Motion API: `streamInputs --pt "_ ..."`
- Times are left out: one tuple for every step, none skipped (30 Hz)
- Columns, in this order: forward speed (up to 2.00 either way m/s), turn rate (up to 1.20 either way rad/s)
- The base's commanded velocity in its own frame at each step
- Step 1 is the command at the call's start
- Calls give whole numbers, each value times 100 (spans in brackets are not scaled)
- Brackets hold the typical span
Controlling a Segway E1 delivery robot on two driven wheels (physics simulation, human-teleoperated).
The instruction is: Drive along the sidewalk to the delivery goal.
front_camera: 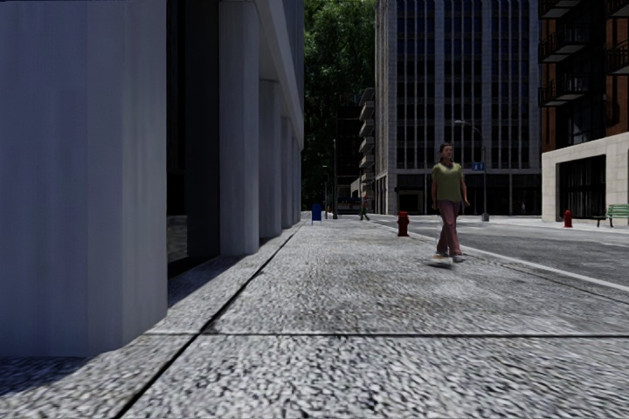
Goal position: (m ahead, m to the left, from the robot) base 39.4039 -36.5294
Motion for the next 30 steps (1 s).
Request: streamInputs --pt "200 0" --pt "200 0" --pt "200 0" --pt "200 0" --pt "200 0" --pt "200 0" --pt "200 0" --pt "200 0" --pt "200 0" --pt "200 0" --pt "200 0" --pt "200 0" --pt "200 0" --pt "200 0" --pt "200 0" --pt "200 0" --pt "200 0" --pt "200 0" --pt "200 0" --pt "200 0" --pt "200 0" --pt "200 0" --pt "200 0" --pt "200 0" --pt "200 0" --pt "200 0" --pt "200 0" --pt "200 0" --pt "200 0" --pt "200 0"
